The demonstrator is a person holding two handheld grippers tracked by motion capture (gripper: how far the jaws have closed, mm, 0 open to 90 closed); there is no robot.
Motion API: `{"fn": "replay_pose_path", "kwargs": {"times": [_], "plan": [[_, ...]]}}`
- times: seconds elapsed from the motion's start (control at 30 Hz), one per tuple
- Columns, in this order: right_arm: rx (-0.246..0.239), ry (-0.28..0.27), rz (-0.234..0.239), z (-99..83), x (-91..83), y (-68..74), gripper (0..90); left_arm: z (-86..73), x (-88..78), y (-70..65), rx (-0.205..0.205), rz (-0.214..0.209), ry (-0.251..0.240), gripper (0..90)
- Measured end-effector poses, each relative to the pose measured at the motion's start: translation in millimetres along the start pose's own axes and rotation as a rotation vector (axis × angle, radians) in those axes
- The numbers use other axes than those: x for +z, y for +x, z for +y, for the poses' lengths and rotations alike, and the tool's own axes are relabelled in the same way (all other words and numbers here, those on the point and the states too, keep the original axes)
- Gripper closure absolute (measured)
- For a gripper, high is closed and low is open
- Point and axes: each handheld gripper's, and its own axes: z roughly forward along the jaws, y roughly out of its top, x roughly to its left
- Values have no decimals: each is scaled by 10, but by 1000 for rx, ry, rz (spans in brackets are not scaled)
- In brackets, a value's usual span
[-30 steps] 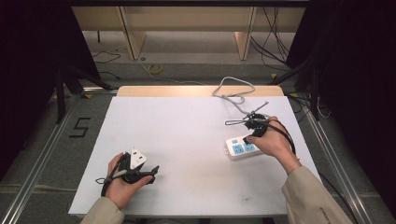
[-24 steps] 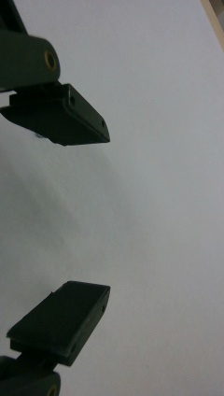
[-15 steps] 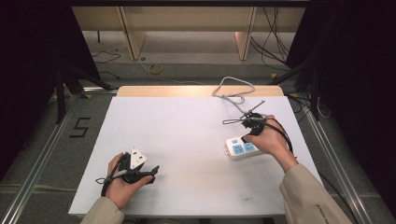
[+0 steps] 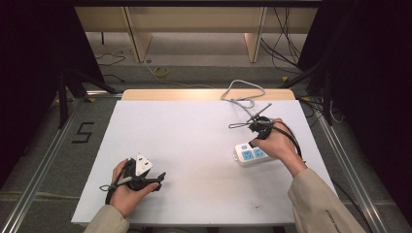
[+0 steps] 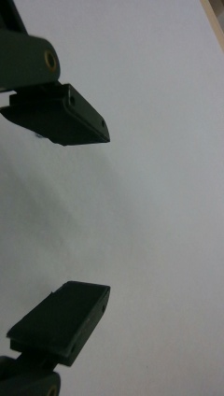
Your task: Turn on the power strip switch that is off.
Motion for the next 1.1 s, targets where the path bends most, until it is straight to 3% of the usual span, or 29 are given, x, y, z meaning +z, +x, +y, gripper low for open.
{"fn": "replay_pose_path", "kwargs": {"times": [1.1], "plan": [[-12,21,-5,155,92,13,900,0,-1,2,0,-1,-2,217]]}}
